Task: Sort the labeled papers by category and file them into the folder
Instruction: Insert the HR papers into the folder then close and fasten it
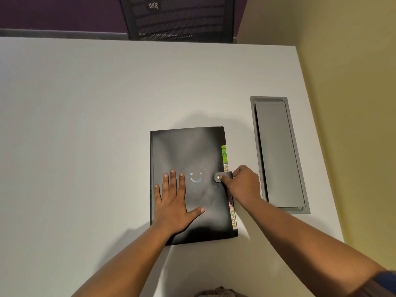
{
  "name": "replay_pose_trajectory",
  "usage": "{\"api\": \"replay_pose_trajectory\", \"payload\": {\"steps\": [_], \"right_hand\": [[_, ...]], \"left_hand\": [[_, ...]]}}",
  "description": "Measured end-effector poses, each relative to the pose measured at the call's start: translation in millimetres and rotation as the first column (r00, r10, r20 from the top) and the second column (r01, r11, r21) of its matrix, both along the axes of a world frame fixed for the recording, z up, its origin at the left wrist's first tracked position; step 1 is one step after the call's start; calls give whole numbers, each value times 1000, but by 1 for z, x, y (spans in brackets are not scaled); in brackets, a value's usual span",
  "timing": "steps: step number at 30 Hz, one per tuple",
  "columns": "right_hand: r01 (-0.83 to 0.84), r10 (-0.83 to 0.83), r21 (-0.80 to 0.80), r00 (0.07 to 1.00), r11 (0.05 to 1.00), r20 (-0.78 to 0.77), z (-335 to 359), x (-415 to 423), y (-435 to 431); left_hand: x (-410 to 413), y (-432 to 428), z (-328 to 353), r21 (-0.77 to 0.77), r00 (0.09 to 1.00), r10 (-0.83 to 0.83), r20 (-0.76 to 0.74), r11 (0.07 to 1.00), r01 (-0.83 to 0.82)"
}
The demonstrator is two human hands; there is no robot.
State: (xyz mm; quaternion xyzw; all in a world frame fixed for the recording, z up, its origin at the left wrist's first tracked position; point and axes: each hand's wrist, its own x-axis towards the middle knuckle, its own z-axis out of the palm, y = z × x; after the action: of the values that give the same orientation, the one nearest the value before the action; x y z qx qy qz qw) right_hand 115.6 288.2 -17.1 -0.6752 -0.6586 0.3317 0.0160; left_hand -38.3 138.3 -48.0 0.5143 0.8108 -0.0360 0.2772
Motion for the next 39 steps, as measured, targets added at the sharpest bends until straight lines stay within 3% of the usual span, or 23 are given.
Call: {"api": "replay_pose_trajectory", "payload": {"steps": [13, 19, 24, 36, 39], "right_hand": [[-130, 157, -146, 969, 981, 193, 13, -17, 22], [-187, 232, -213, 949, 959, 215, 15, -17, 43], [-106, 147, -269, 979, 957, 138, 8, -16, 44], [-203, 223, -104, 944, 974, 243, -4, -8, 27], [-221, 233, -83, 956, 972, 176, 0, -5, 25]], "left_hand": [[0, 2, 0, -4, 1000, 10, 6, 1000, -10], [-1, 3, 0, -13, 1000, 16, 24, 1000, -16], [-2, 3, 0, 6, 999, 20, 37, 1000, -20], [-2, 3, -3, 70, 999, 25, 43, 997, -28], [-2, 1, -5, 79, 1000, 20, 15, 997, -22]]}}
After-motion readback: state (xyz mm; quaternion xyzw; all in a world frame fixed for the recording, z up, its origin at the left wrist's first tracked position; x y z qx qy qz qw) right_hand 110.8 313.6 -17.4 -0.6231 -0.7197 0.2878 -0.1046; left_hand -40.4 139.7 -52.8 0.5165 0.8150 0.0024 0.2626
